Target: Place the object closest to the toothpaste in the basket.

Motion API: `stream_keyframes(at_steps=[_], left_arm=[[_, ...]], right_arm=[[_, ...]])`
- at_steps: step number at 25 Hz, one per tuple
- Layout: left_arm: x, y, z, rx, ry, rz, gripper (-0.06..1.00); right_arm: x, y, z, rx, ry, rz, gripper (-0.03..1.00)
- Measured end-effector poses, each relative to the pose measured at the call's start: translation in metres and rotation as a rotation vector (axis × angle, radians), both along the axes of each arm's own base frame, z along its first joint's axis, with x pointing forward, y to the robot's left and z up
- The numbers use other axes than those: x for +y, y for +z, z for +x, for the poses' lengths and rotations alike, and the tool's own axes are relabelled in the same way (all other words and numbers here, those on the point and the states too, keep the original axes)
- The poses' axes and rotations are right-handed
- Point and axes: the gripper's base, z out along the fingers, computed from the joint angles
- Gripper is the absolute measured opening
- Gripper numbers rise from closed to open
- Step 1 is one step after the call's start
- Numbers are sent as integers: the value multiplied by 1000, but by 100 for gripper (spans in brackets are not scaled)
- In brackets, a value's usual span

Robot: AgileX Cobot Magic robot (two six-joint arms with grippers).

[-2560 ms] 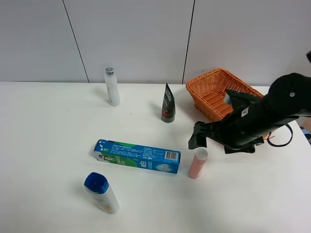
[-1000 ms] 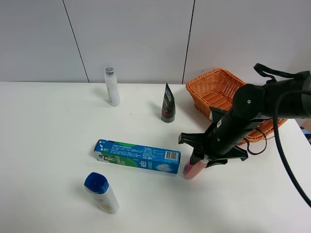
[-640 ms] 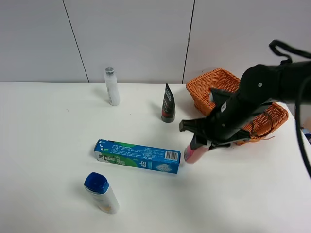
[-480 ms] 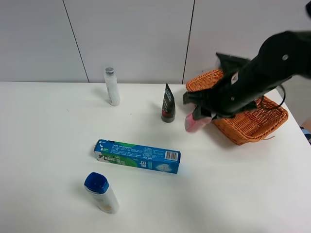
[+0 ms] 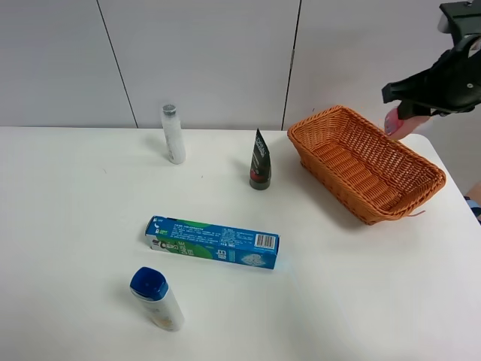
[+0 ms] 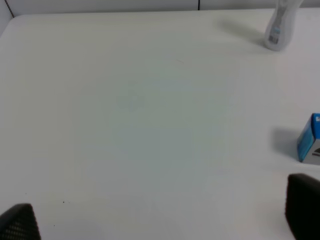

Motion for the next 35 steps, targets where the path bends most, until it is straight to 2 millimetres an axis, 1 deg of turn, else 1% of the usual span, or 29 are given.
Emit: stream_keyframes(at_steps=[1,3,6,9,10,12,14,15,17,20,22,24,26,27,28,30,31,32,34,35], left_arm=[[0,0,0,0,0,0,99],[0,0,0,0,0,0,99],[0,0,0,0,0,0,99],[0,0,0,0,0,0,99],[0,0,0,0,0,0,99],[0,0,0,0,0,0,99],[0,0,0,0,0,0,99],[0,0,0,0,0,0,99],[0,0,0,0,0,0,99],[0,0,0,0,0,0,99],[0,0,0,0,0,0,99],[0,0,0,0,0,0,99],[0,0,0,0,0,0,99],[0,0,0,0,0,0,99],[0,0,0,0,0,0,99],[0,0,0,0,0,0,99],[0,0,0,0,0,0,99],[0,0,0,0,0,0,99],[0,0,0,0,0,0,99],[0,0,0,0,0,0,99]], right_arm=[[-1,-1,4,-17,14,10,36],[2,-7,11,-22,64,23,36],[6,-29,24,31,129,8,36],[8,-51,34,97,140,15,36],[9,-57,36,112,142,17,41],[9,-61,38,125,135,27,58],[9,-61,38,126,110,45,73],[9,-59,37,124,94,56,78],[9,-53,34,114,67,78,82],[9,-28,20,63,48,115,83],[8,2,2,-20,49,133,84],[6,34,-23,-112,57,141,84],[3,67,-57,-221,66,149,84],[2,80,-72,-264,69,154,84],[0,94,-93,-315,72,161,84],[-4,120,-140,-423,70,185,84],[-6,129,-162,-471,67,198,84],[-9,137,-188,-534,63,212,84],[-15,141,-241,-657,59,218,84],[-18,136,-261,-687,56,212,84]])
